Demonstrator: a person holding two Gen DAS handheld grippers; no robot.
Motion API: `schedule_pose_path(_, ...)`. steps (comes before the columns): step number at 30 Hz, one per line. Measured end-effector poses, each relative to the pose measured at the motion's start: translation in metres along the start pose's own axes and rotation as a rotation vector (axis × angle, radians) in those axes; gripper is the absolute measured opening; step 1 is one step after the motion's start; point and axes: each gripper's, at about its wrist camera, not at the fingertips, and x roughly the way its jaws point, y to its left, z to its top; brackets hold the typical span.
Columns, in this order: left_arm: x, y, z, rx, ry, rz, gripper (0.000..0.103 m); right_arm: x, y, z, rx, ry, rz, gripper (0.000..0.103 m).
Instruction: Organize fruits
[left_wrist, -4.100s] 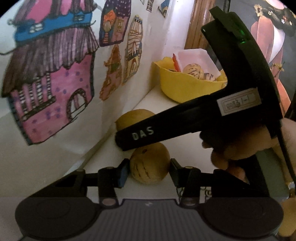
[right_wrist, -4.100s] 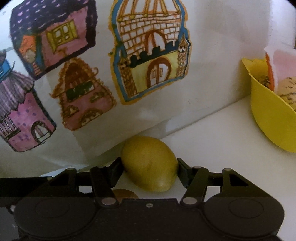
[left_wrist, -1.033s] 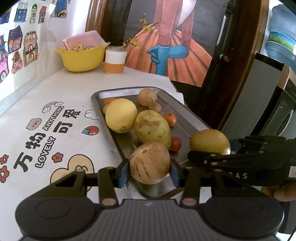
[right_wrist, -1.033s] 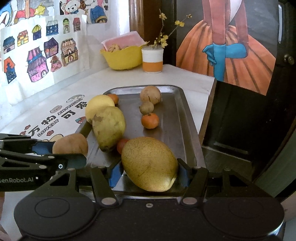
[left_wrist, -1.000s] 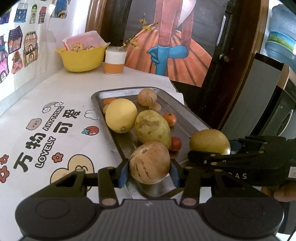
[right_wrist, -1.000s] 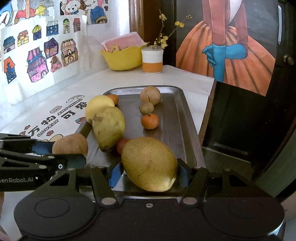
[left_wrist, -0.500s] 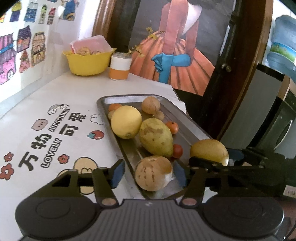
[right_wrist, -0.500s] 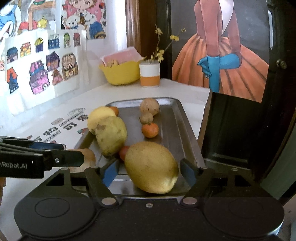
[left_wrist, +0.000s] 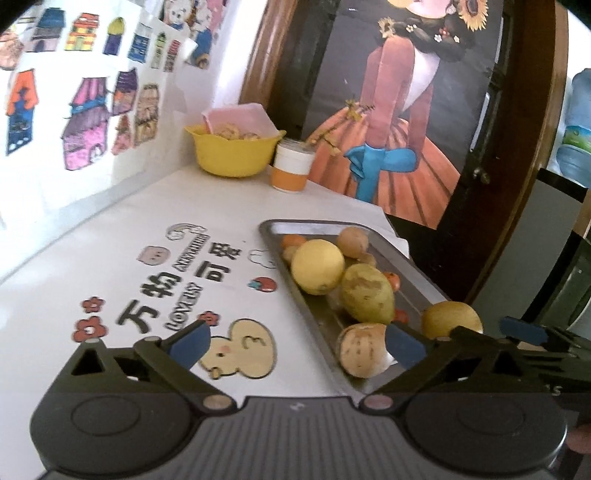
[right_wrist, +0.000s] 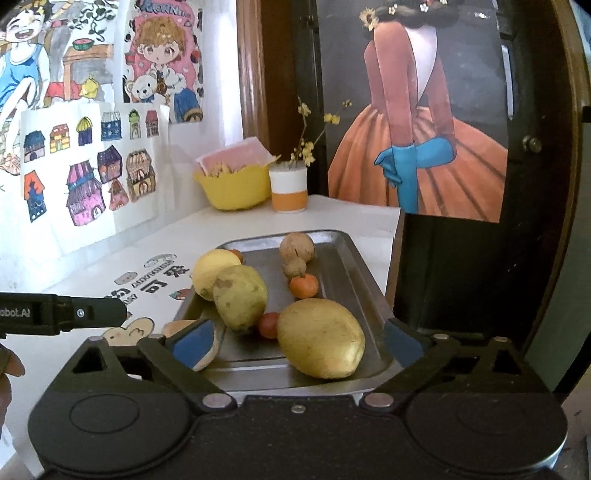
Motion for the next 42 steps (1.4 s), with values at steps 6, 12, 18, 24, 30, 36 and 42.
schedule_pose_path(6,-0.017,0.014,-0.005,-0.013,-0.015,0.019,0.102,-0.020,0.018,0.000,-0.018,-0.039,-0.013,0.102)
schedule_pose_path(12,-0.039,0.028,-0.013,0.007,-0.038,0.032,0.102,-0.037,0.045,-0.006,-0.032,-0.063,-0.014,0.102)
schedule_pose_path(18,-0.066,0.044,-0.027,0.046,-0.063,0.071,0.102,-0.054,0.075,-0.021,-0.004,-0.081,-0.011,0.102)
schedule_pose_path(24,-0.088,0.062,-0.046,0.048,-0.067,0.098,0.102,-0.070,0.101,-0.041,-0.004,-0.103,-0.028,0.102)
schedule_pose_path(30,-0.102,0.074,-0.059,0.041,-0.080,0.101,0.103,-0.084,0.117,-0.059,-0.030,-0.120,-0.052,0.102)
schedule_pose_path(36,-0.112,0.078,-0.069,0.045,-0.097,0.109,0.103,-0.092,0.122,-0.069,-0.032,-0.135,-0.072,0.102)
schedule_pose_path(42,-0.116,0.082,-0.076,0.039,-0.103,0.109,0.103,-0.098,0.122,-0.077,-0.007,-0.149,-0.095,0.102)
